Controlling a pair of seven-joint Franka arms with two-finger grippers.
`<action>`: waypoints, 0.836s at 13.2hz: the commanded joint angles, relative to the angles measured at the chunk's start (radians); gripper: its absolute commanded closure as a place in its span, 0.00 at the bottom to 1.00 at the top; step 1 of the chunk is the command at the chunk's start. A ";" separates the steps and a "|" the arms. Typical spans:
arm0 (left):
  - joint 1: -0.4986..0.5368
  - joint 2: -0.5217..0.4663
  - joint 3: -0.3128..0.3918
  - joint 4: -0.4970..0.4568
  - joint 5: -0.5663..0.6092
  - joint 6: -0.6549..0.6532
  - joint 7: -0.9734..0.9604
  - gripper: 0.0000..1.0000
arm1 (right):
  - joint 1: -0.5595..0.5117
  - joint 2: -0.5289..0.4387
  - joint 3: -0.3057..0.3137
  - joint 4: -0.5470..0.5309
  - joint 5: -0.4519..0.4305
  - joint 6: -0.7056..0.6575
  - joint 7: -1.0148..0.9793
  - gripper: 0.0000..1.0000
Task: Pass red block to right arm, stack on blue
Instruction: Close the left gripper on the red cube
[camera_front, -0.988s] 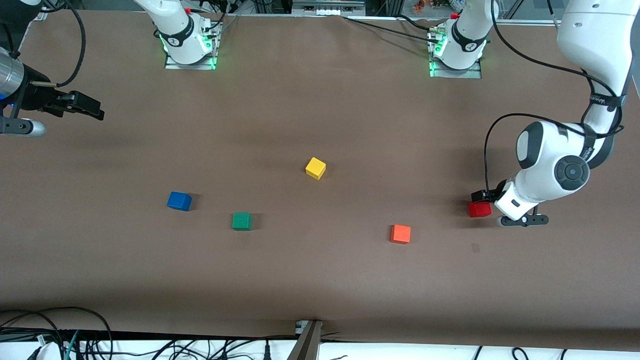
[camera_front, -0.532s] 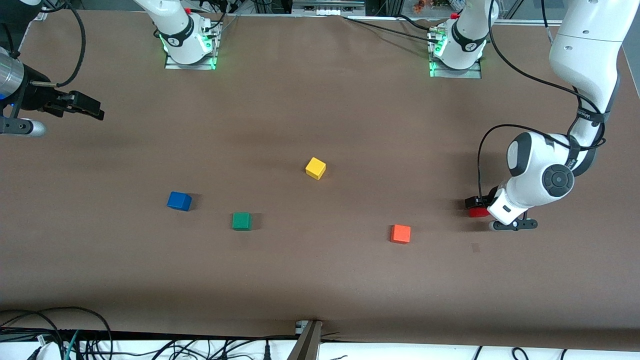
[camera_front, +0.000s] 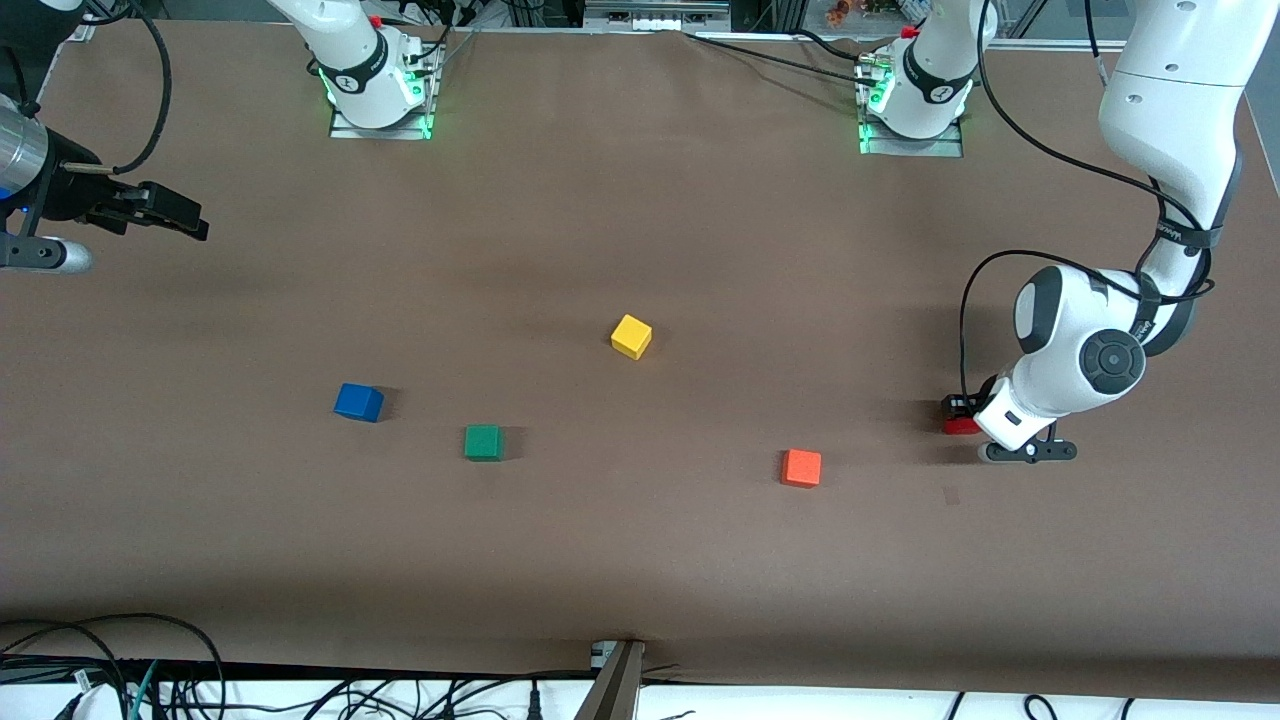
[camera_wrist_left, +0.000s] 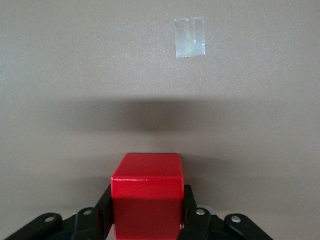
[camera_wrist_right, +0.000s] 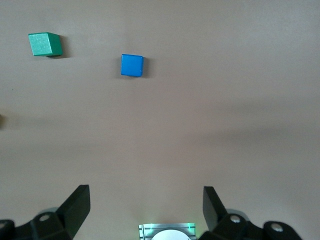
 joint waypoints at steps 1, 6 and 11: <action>0.009 0.002 -0.005 0.009 0.029 -0.006 0.004 0.87 | -0.003 -0.006 0.003 0.007 0.008 -0.015 0.009 0.00; 0.048 -0.012 -0.011 0.020 0.016 -0.012 0.169 1.00 | -0.003 -0.004 0.003 0.007 0.008 -0.015 0.008 0.00; 0.048 -0.064 -0.040 0.029 0.015 -0.055 0.290 1.00 | -0.003 -0.004 0.003 0.007 0.008 -0.015 0.008 0.00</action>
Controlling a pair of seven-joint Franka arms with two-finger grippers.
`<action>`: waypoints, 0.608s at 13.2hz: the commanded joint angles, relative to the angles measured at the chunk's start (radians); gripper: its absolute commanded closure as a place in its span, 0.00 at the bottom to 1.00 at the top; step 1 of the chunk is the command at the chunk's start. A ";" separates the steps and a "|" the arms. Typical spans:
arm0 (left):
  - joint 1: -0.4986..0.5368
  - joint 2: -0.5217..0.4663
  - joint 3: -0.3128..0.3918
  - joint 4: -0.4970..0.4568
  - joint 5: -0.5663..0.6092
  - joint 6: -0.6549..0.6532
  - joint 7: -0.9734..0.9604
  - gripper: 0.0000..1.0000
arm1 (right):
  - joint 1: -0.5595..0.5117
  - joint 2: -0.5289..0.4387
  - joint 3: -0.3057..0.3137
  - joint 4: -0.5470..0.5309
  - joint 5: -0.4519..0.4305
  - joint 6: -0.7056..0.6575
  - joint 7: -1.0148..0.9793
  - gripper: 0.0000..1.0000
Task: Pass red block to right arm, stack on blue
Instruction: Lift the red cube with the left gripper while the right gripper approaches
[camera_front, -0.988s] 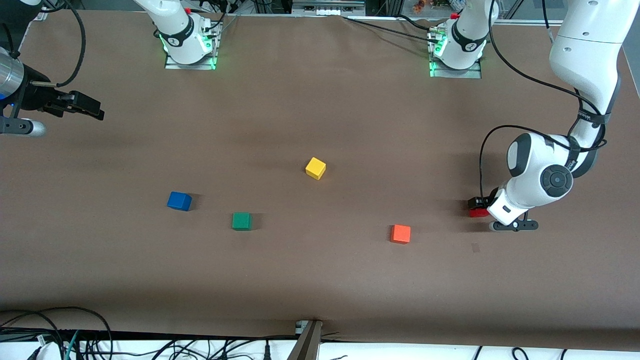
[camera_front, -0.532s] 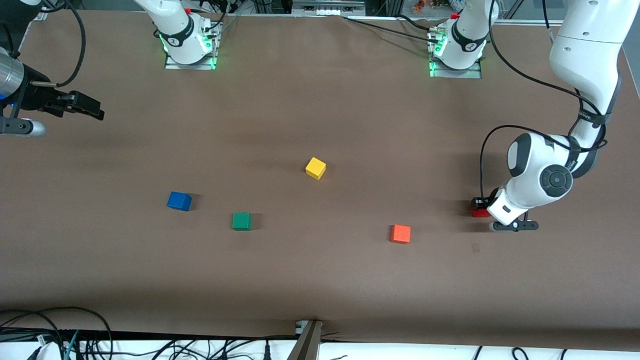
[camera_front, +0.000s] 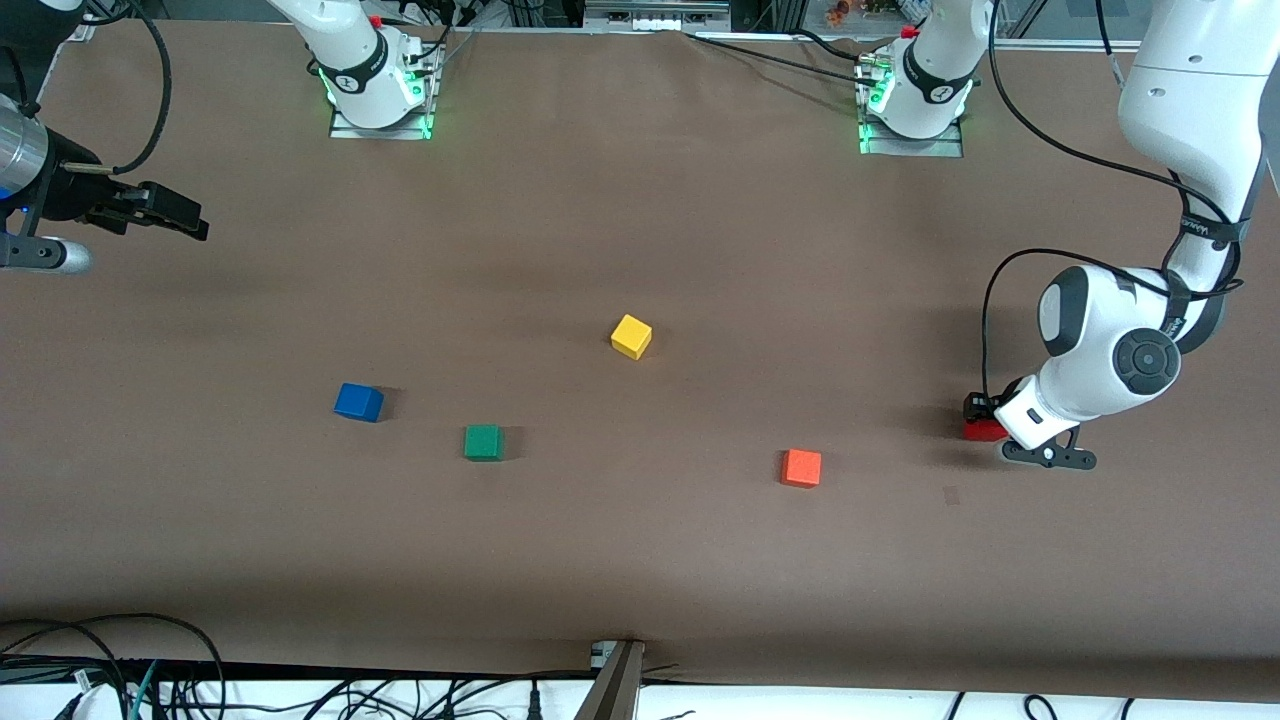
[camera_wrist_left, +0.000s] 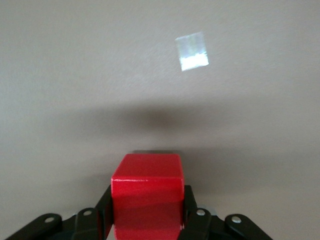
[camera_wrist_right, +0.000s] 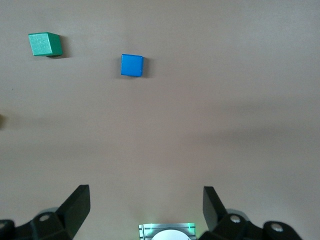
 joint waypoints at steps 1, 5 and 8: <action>0.008 -0.047 -0.030 0.002 0.010 -0.033 0.094 1.00 | -0.003 -0.004 0.003 0.007 0.008 -0.015 0.008 0.00; 0.010 -0.046 -0.045 0.041 -0.077 -0.030 0.256 1.00 | -0.003 -0.004 0.003 0.007 0.008 -0.015 0.008 0.00; 0.014 -0.049 -0.047 0.060 -0.157 -0.030 0.428 1.00 | -0.003 -0.004 0.003 0.007 0.008 -0.015 0.008 0.00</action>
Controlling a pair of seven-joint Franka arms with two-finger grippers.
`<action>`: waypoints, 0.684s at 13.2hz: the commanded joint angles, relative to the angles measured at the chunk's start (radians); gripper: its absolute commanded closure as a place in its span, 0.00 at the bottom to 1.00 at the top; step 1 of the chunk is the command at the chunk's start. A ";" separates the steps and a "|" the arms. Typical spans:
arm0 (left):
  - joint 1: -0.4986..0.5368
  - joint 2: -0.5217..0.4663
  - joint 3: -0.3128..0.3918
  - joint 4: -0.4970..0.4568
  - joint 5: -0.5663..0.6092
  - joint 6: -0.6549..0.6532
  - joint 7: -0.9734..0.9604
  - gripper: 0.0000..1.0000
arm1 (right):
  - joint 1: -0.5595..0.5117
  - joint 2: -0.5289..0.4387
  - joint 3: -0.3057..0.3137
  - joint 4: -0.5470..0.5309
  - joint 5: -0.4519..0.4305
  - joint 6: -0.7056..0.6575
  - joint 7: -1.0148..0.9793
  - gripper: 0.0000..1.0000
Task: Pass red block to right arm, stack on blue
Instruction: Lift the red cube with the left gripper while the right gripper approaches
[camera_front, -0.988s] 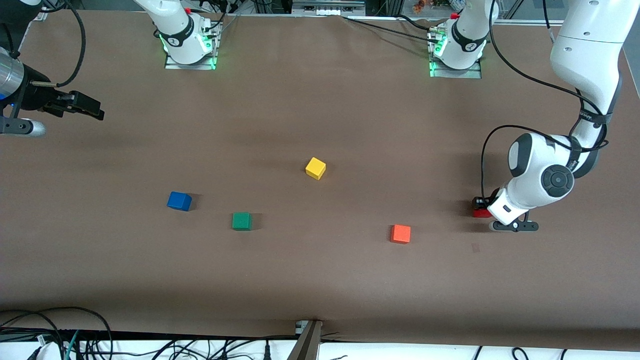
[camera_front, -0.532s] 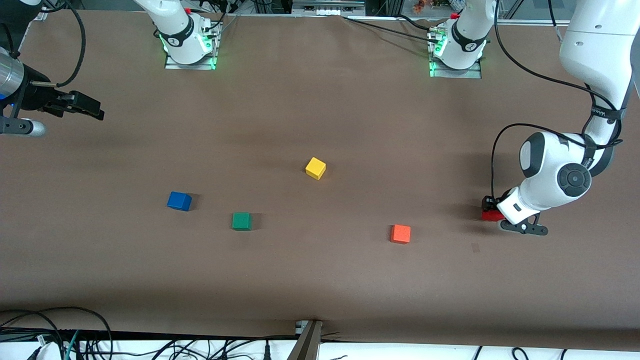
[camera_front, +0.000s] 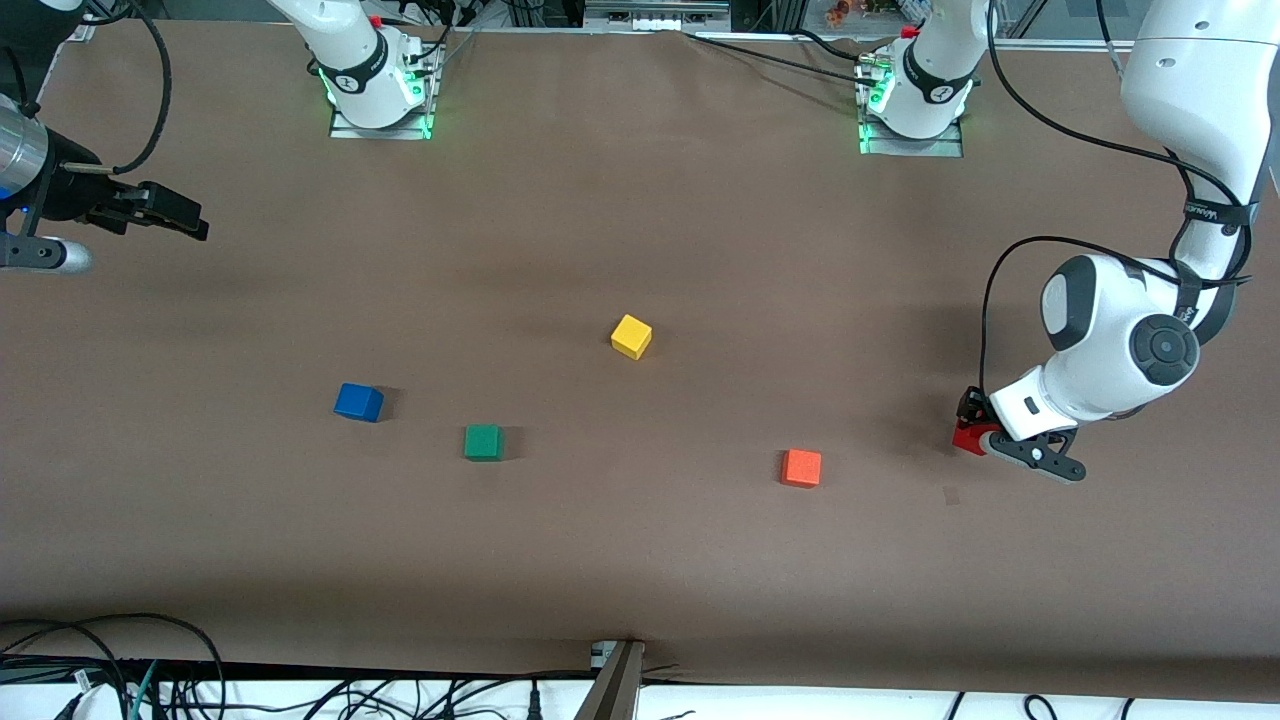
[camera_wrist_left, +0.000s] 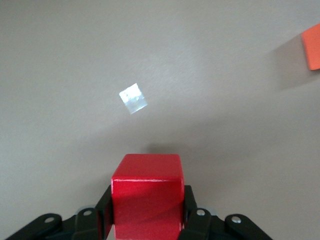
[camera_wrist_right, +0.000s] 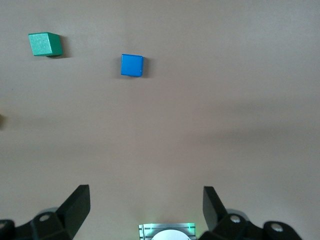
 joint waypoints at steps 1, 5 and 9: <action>0.017 -0.014 -0.009 0.021 -0.081 -0.023 0.180 1.00 | -0.005 -0.004 0.003 0.007 0.008 -0.015 0.008 0.00; 0.035 -0.013 -0.009 0.021 -0.259 -0.023 0.517 1.00 | -0.003 -0.004 0.003 0.007 0.008 -0.015 0.008 0.00; 0.038 -0.013 -0.015 0.032 -0.394 -0.064 0.860 1.00 | -0.003 -0.004 0.003 0.007 0.008 -0.015 0.008 0.00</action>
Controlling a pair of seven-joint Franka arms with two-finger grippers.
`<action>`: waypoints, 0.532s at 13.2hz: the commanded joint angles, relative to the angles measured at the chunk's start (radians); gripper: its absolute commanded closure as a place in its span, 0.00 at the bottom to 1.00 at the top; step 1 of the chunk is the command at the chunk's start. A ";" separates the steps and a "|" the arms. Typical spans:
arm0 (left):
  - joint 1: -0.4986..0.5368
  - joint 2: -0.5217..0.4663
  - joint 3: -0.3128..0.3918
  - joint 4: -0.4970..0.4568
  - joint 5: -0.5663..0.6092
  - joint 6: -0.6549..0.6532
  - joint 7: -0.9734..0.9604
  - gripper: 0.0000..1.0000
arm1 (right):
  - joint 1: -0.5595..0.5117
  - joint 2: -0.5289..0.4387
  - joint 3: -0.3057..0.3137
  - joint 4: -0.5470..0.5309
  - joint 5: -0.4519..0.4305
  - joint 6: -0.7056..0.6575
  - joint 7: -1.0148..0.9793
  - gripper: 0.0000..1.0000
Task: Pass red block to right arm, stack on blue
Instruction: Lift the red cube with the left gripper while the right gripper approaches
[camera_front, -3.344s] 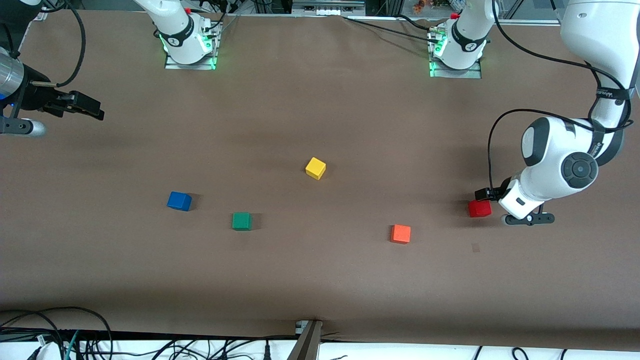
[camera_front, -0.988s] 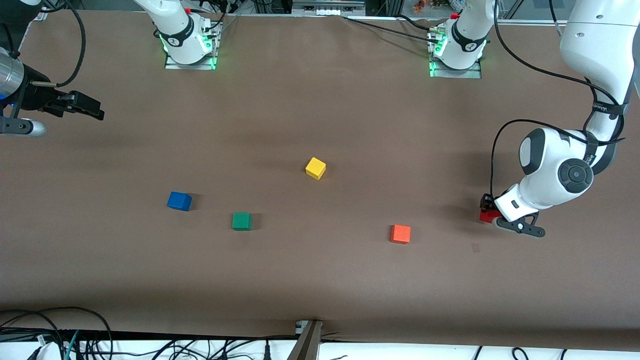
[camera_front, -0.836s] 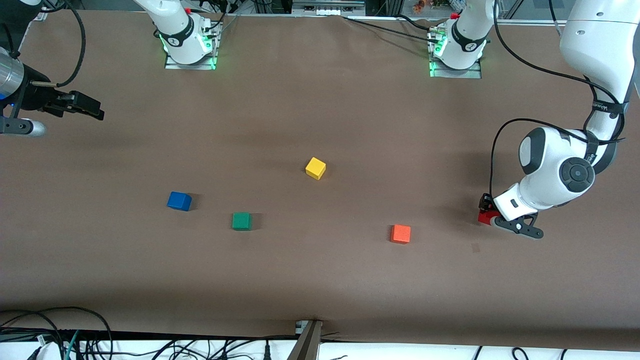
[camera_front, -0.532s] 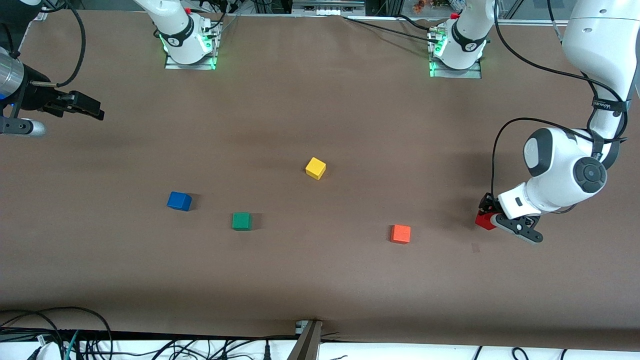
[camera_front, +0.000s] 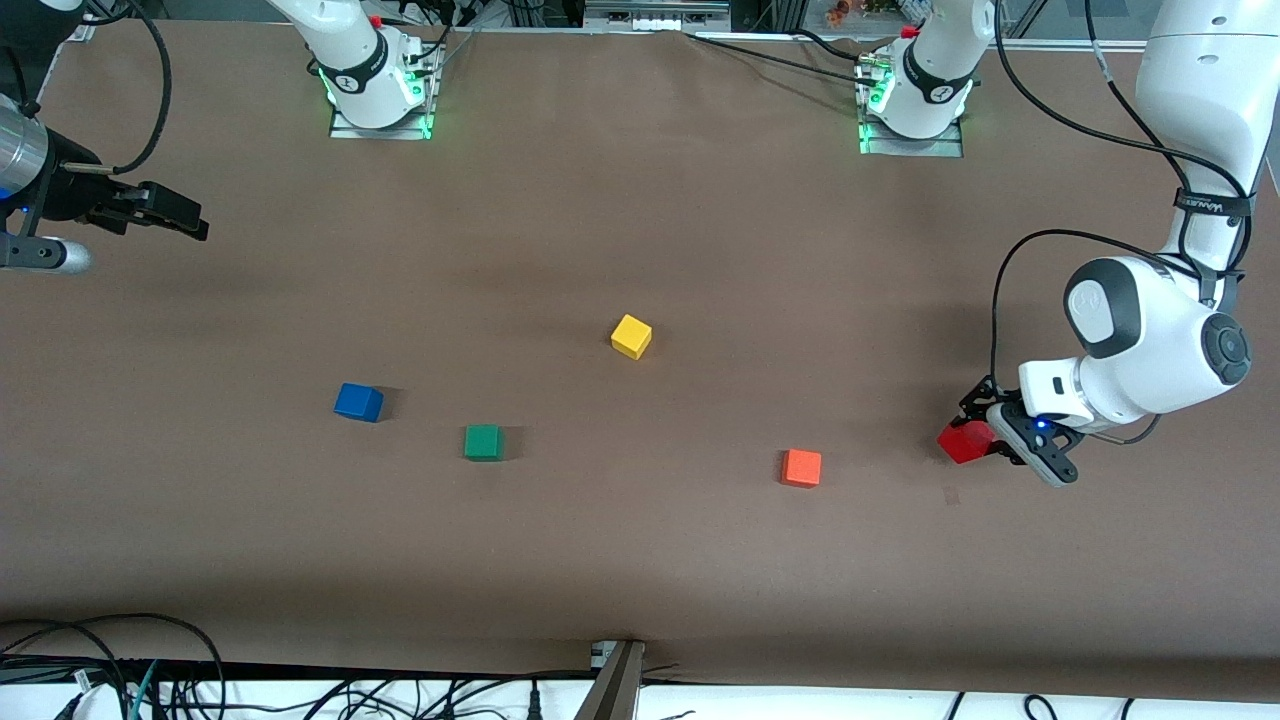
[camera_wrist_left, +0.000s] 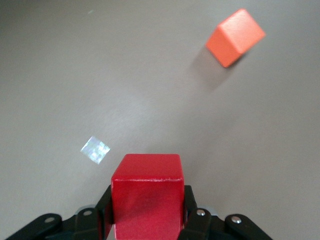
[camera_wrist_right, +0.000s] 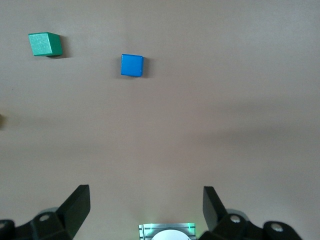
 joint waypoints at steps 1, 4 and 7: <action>0.011 -0.011 -0.015 0.014 -0.145 -0.064 0.241 1.00 | -0.003 -0.004 0.003 0.007 0.008 -0.015 0.008 0.00; 0.032 0.010 -0.013 0.019 -0.371 -0.147 0.480 1.00 | -0.003 -0.006 0.003 0.007 0.008 -0.015 0.008 0.00; 0.031 0.021 -0.013 0.055 -0.505 -0.265 0.614 1.00 | -0.003 -0.006 0.003 0.009 0.008 -0.015 0.011 0.00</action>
